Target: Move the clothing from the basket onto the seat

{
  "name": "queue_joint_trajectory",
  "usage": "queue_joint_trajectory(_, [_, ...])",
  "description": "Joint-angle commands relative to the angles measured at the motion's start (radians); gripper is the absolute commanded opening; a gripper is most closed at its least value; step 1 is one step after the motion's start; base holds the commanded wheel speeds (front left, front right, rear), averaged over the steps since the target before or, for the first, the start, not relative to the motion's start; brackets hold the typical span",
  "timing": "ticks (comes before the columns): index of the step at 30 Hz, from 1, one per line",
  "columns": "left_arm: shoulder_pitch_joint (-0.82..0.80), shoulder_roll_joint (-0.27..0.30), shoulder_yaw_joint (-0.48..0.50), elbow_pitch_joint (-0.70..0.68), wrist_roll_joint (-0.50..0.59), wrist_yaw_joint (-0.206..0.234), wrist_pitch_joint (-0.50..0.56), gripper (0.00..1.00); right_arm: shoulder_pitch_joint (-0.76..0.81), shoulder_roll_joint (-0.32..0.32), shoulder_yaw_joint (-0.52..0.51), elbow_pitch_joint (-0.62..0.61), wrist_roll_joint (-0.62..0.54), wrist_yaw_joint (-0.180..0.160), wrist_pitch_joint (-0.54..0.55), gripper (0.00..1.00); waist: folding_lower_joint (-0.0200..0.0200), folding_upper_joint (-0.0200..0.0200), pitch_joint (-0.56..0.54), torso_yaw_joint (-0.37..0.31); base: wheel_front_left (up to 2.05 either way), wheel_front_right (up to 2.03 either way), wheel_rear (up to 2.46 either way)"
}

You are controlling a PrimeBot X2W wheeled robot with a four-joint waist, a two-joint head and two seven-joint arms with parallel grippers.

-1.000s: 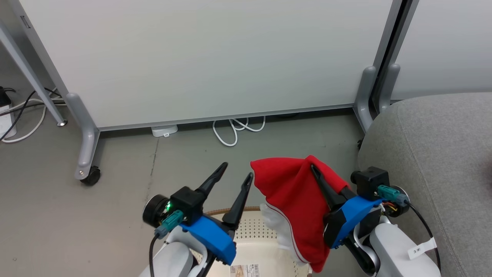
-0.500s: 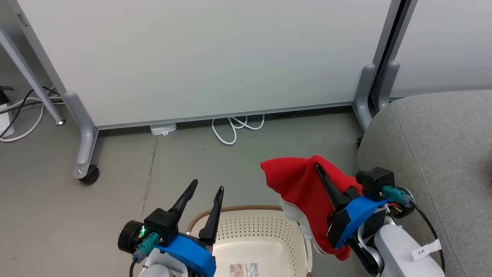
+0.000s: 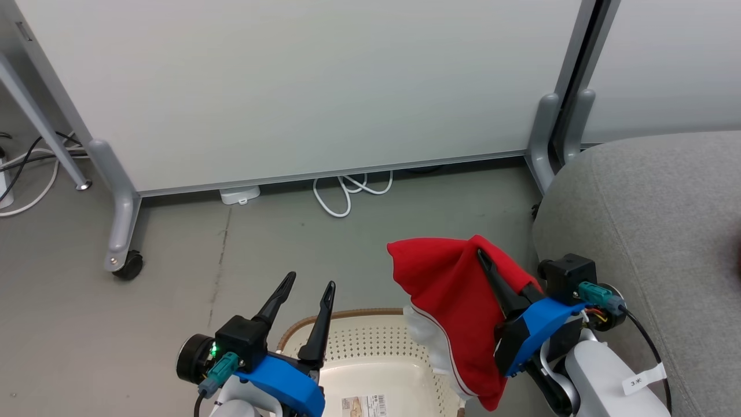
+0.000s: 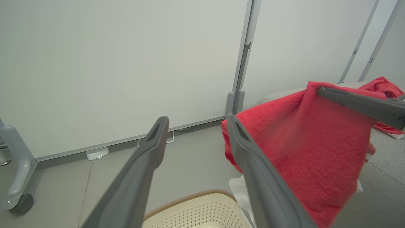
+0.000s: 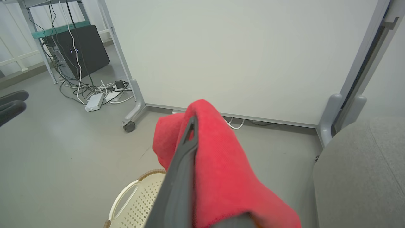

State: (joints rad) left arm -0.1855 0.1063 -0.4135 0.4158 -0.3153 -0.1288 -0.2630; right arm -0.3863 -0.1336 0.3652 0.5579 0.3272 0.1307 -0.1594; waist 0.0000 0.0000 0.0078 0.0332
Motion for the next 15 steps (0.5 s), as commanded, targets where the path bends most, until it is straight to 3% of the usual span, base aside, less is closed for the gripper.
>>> queue_joint_trajectory(1, [0.003, 0.0, 0.0, -0.005, 0.003, -0.002, -0.003, 1.0, 0.006, 0.002, -0.003, -0.007, -0.005, 0.0, 0.0, 0.0, 0.0, 0.0, -0.001, -0.007, 0.0, 0.0, 0.0])
queue_joint_trajectory(7, [0.008, 0.004, 0.003, -0.007, 0.002, -0.002, -0.003, 1.0, 0.009, 0.004, -0.007, -0.014, -0.007, 0.0, 0.001, 0.0, 0.0, 0.0, 0.0, -0.057, 0.0, 0.0, 0.0])
queue_joint_trajectory(15, [0.001, 0.007, 0.008, -0.012, 0.004, -0.002, -0.003, 1.0, 0.009, 0.007, -0.007, -0.018, -0.01, 0.0, 0.004, 0.0, 0.0, 0.0, 0.011, -0.176, 0.0, 0.0, 0.0])
